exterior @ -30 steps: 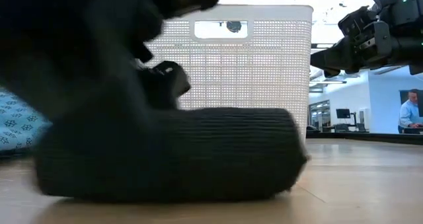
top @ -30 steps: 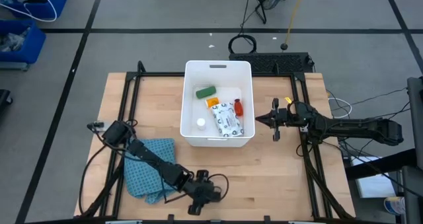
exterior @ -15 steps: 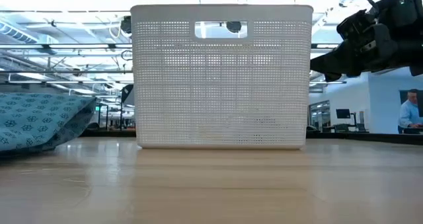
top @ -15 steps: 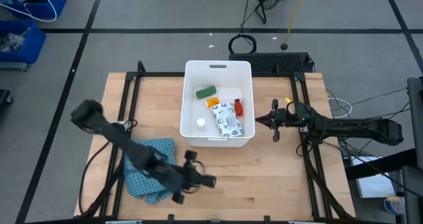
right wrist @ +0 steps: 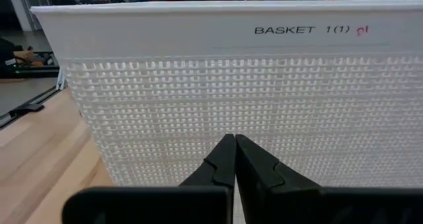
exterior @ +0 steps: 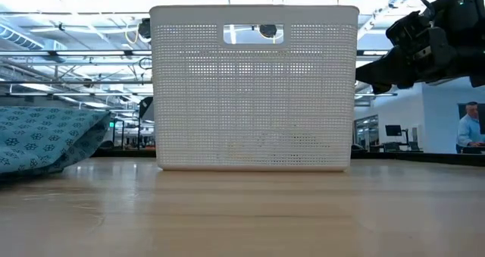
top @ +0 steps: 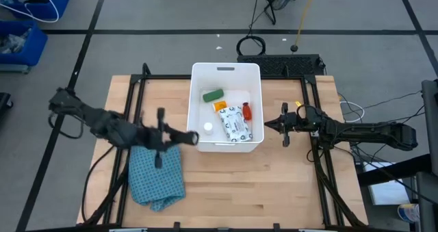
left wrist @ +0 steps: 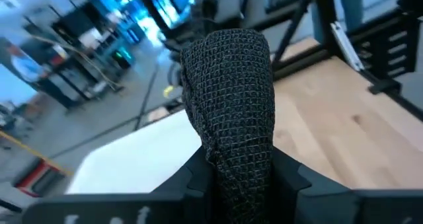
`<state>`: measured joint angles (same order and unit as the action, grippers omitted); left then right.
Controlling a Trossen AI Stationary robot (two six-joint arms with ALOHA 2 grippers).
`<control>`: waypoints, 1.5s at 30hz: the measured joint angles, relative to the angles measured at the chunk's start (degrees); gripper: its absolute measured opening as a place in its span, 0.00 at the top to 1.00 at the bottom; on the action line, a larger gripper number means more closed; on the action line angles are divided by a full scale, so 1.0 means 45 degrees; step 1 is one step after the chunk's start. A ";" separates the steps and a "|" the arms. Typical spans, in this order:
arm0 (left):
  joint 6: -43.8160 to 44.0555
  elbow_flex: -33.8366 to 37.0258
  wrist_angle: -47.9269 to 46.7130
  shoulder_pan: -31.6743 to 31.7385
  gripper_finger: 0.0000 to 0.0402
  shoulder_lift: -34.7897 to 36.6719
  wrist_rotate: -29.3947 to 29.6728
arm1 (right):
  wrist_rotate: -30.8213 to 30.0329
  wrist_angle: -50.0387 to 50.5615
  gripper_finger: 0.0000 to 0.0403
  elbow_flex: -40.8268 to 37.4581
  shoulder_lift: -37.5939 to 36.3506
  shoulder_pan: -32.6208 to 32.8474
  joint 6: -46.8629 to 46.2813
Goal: Pick & place medical supplies in basket/bin
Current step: Put the black bandage into the white bin
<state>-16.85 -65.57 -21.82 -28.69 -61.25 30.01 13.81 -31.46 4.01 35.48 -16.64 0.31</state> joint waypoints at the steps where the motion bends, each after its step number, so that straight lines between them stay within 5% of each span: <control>1: -0.0258 0.0271 0.0168 0.0202 0.79 0.0410 -0.0098 | 0.0003 0.0005 1.00 0.0000 0.0000 0.0000 -0.0012; 14: -0.1218 0.5464 0.4022 0.1850 0.79 0.4899 -0.1036 | -0.0021 -0.0185 1.00 -0.0070 -0.0007 -0.0010 0.1439; 20: -0.2416 0.9842 1.0303 0.3246 0.80 0.6212 -0.1716 | -0.0034 -0.0194 1.00 -0.0081 -0.0015 -0.0050 0.2475; 23: -0.1836 1.1151 1.1236 0.4030 0.80 0.6781 -0.1821 | -0.0035 -0.0225 1.00 -0.0083 -0.0015 -0.0053 0.2410; 33: 0.0327 1.4030 1.3304 0.5500 0.80 0.7732 -0.3276 | -0.0040 -0.0045 1.00 -0.0092 -0.0015 -0.0053 0.1705; 41: 0.0793 1.4302 1.3451 0.6276 0.80 0.7722 -0.3979 | -0.0045 0.0095 1.00 -0.0097 -0.0005 -0.0053 0.1416; 45: 0.1134 1.4282 1.3970 0.6778 0.80 0.7668 -0.2923 | -0.0045 -0.0006 1.00 -0.0107 -0.0005 -0.0053 0.1367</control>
<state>-11.74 -1.30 41.04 1.81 -26.74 16.85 13.61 -31.49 3.53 35.46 -16.88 6.46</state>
